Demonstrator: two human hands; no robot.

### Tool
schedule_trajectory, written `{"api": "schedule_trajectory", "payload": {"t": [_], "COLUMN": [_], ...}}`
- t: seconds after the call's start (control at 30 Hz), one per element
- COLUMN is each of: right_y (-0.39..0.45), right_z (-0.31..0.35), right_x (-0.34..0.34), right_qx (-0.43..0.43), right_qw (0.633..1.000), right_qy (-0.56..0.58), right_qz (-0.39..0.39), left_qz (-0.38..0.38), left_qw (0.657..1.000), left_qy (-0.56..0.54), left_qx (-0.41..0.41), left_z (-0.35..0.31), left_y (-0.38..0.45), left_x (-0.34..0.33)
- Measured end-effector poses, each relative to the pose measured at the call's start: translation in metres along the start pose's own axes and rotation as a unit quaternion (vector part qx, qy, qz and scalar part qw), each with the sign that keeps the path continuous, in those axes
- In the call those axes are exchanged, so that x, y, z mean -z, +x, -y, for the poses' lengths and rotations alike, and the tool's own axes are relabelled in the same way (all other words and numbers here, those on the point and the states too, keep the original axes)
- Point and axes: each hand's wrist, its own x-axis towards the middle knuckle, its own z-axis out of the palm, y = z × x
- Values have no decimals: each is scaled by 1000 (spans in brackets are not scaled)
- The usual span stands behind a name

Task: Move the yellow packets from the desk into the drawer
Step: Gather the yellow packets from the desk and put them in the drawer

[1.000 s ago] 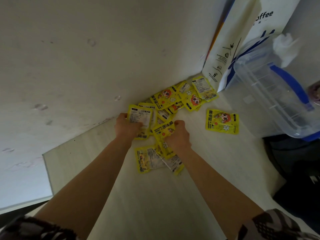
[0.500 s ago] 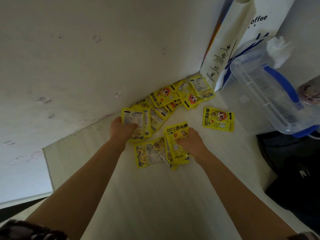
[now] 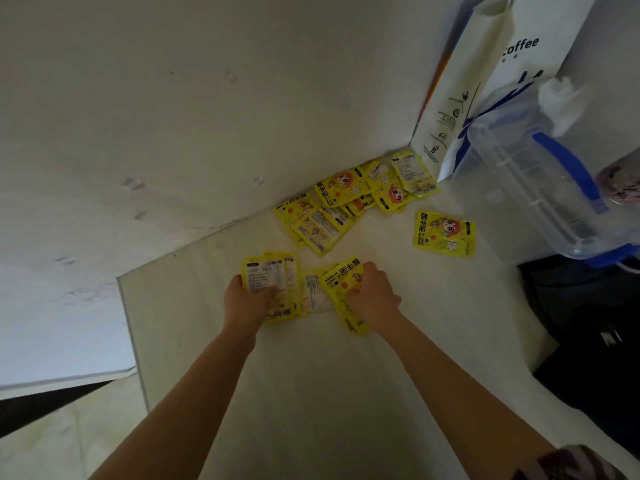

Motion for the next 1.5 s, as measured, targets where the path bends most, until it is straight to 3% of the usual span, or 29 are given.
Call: {"api": "schedule_trajectory", "payload": {"t": [0.2,0.63,1.03,1.5], "right_y": [-15,-82,-179,-307], "right_z": [-11,-61,-96,-94], "right_x": [5,17,-18,-133], "right_qx": [-32,-4,-46,-146], "right_qw": [997,977,953,900], "right_qy": [64,207,299,378], "right_qz": [-11,-43,-33,-163], "left_qz": [10,28,131,286], "left_qw": [1000,998,991,950], "left_qy": [-27,-51,1,111], "left_qx": [10,7,-17,-61], "left_z": [18,54,92,162], "left_y": [-31,-87,-139,-160], "left_x": [6,15,19,112]}}
